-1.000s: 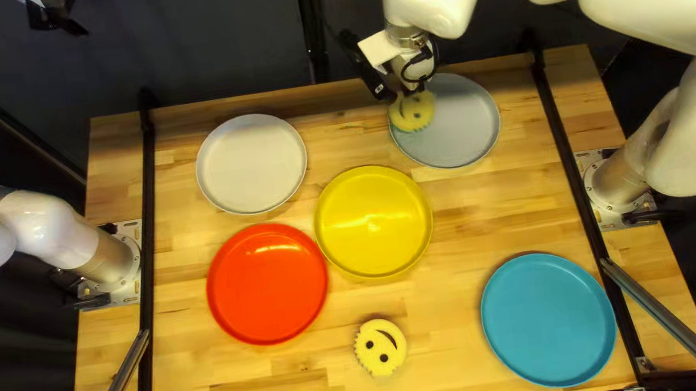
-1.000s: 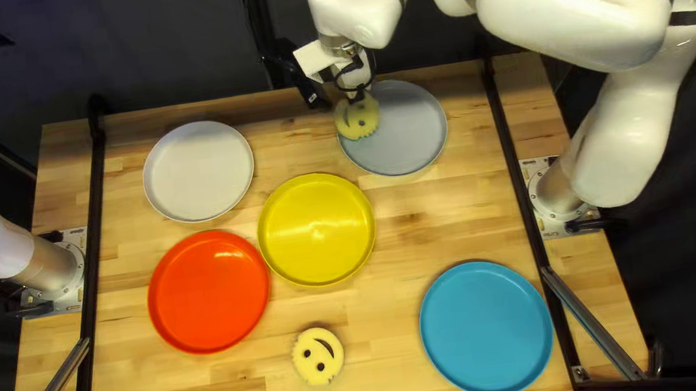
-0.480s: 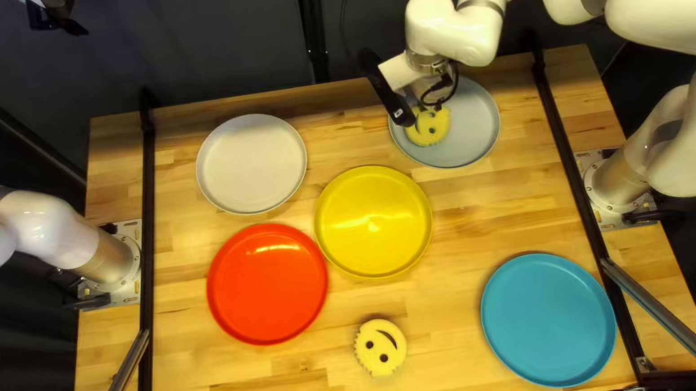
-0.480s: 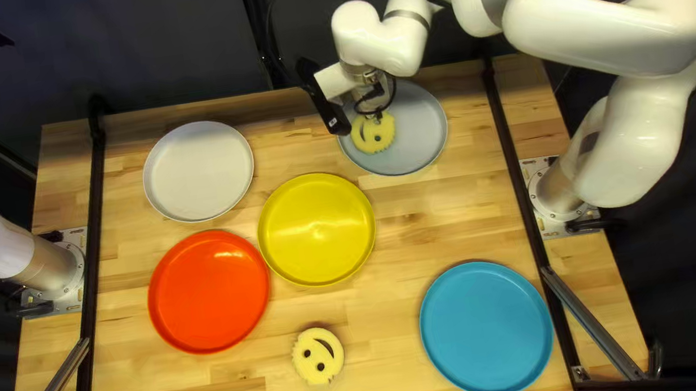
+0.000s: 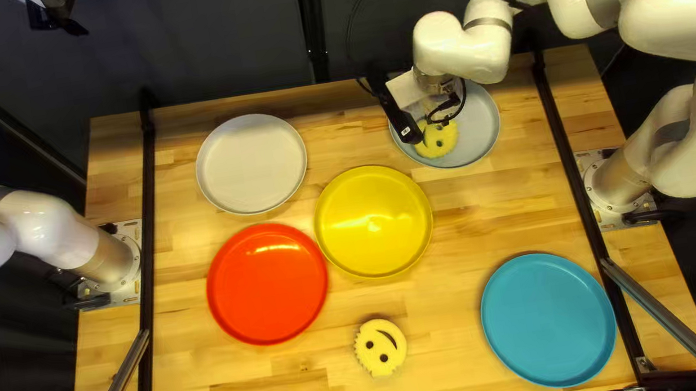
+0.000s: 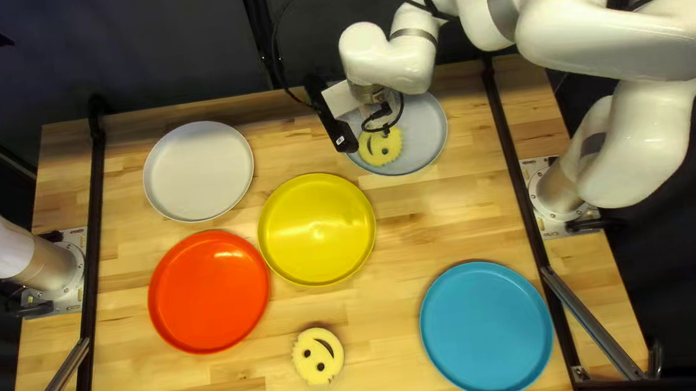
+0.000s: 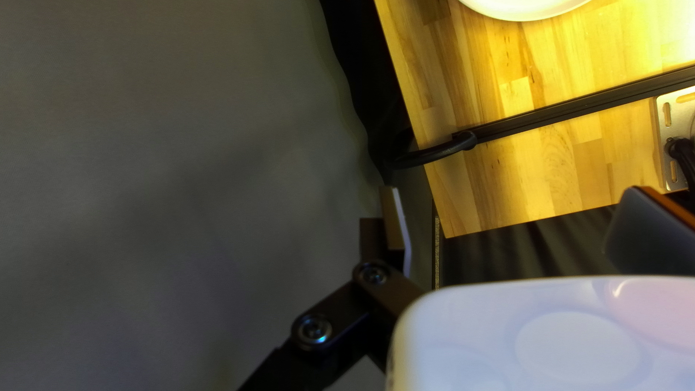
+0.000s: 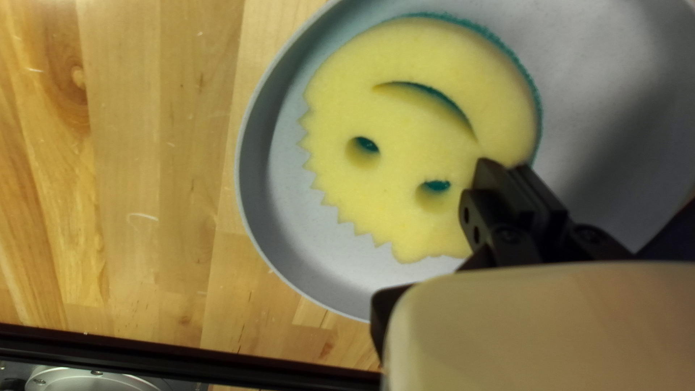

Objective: Pick up sponge and scrub the plate

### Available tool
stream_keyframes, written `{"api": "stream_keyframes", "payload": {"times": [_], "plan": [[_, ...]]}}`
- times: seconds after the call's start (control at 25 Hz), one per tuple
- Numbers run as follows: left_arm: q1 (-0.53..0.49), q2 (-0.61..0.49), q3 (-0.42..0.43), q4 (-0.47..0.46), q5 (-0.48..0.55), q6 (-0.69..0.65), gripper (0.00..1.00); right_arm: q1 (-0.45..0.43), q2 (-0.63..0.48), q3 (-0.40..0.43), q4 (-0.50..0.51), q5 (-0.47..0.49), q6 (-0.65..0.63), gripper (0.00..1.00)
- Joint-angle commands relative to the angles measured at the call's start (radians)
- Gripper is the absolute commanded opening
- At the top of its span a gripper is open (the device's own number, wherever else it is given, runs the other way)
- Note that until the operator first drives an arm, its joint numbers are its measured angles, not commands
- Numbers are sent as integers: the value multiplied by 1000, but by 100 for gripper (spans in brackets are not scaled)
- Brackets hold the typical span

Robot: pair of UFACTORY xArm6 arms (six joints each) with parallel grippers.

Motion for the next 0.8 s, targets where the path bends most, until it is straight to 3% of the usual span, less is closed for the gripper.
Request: {"api": "stream_keyframes", "payload": {"times": [0.04,0.36,0.8], "plan": [[0,0,0,0,0,0,100,-50,49,-62,1,15,-39,0],[0,0,0,0,0,0,100,-91,131,-157,-11,37,-43,0],[0,0,0,0,0,0,100,-11,100,-102,-66,12,87,0]]}}
